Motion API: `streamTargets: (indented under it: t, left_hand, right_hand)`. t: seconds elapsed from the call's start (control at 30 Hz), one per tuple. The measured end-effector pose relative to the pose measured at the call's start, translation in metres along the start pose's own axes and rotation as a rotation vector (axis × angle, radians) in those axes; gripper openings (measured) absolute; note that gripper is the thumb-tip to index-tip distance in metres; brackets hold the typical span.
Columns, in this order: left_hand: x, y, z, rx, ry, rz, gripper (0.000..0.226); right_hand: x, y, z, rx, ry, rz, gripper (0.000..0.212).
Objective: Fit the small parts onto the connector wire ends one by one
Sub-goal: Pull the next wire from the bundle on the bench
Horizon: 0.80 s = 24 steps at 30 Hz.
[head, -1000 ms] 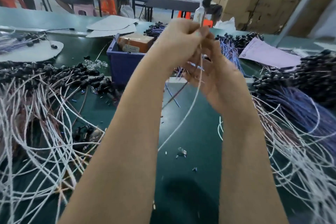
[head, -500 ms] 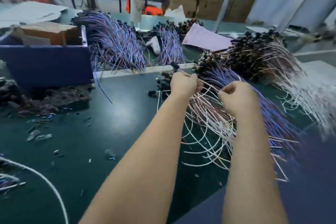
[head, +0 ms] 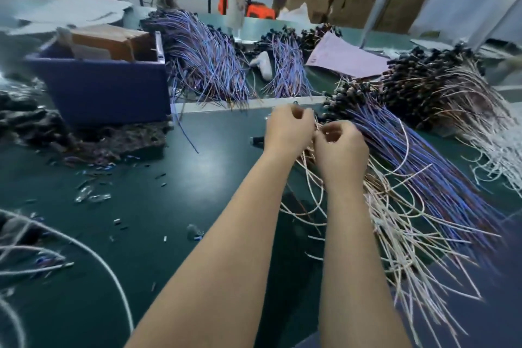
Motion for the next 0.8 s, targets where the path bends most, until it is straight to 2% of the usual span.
streamTargets:
  t: [0.13, 0.2, 0.27, 0.3, 0.37, 0.4, 0.5, 0.53, 0.63, 0.77, 0.8]
  left_hand:
    - [-0.077, 0.005, -0.013, 0.08, 0.153, -0.27, 0.021]
    - [-0.12, 0.012, -0.013, 0.111, 0.185, -0.392, 0.021]
    - [-0.163, 0.021, -0.008, 0.112, 0.21, -0.506, 0.014]
    - [-0.183, 0.026, -0.003, 0.105, 0.227, -0.558, 0.011]
    - [-0.221, 0.036, 0.007, 0.083, 0.265, -0.645, 0.009]
    - [-0.239, 0.042, 0.011, 0.069, 0.288, -0.685, 0.01]
    - [-0.284, 0.057, 0.025, 0.024, 0.369, -0.816, 0.011]
    - [-0.296, 0.061, 0.029, 0.016, 0.403, -0.86, 0.013]
    - [-0.321, 0.07, 0.038, 0.009, 0.493, -0.943, 0.013]
    - [-0.342, 0.074, 0.048, -0.012, 0.538, -1.025, 0.011]
    - [-0.345, 0.074, 0.05, -0.011, 0.548, -1.045, 0.011]
  right_hand:
    - [0.038, 0.026, 0.061, -0.159, -0.079, 0.417, 0.017]
    - [0.062, 0.049, 0.091, -0.269, -0.134, 0.585, 0.007]
    - [0.089, 0.077, 0.12, -0.33, -0.155, 0.719, 0.031]
    - [0.104, 0.092, 0.137, -0.387, -0.128, 0.79, 0.032]
    - [0.131, 0.126, 0.168, -0.452, -0.06, 0.962, 0.014]
    - [0.143, 0.142, 0.181, -0.442, -0.08, 1.018, 0.02]
    - [0.165, 0.181, 0.212, -0.465, -0.171, 1.084, 0.019]
    - [0.168, 0.191, 0.221, -0.441, -0.221, 1.098, 0.029]
    - [0.182, 0.212, 0.235, -0.227, -0.409, 1.169, 0.037]
    - [0.188, 0.218, 0.245, -0.343, -0.279, 1.068, 0.034]
    - [0.188, 0.219, 0.248, -0.254, -0.311, 1.11, 0.034]
Point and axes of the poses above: each hand's wrist, its own y-axis away from the middle knuckle, its own x-axis out of the palm, z = x × y, the point moved 2 cm from there along -y, towards the middle knuckle, and after that the axes turned 1 degree about y, right-handed, at the moved point
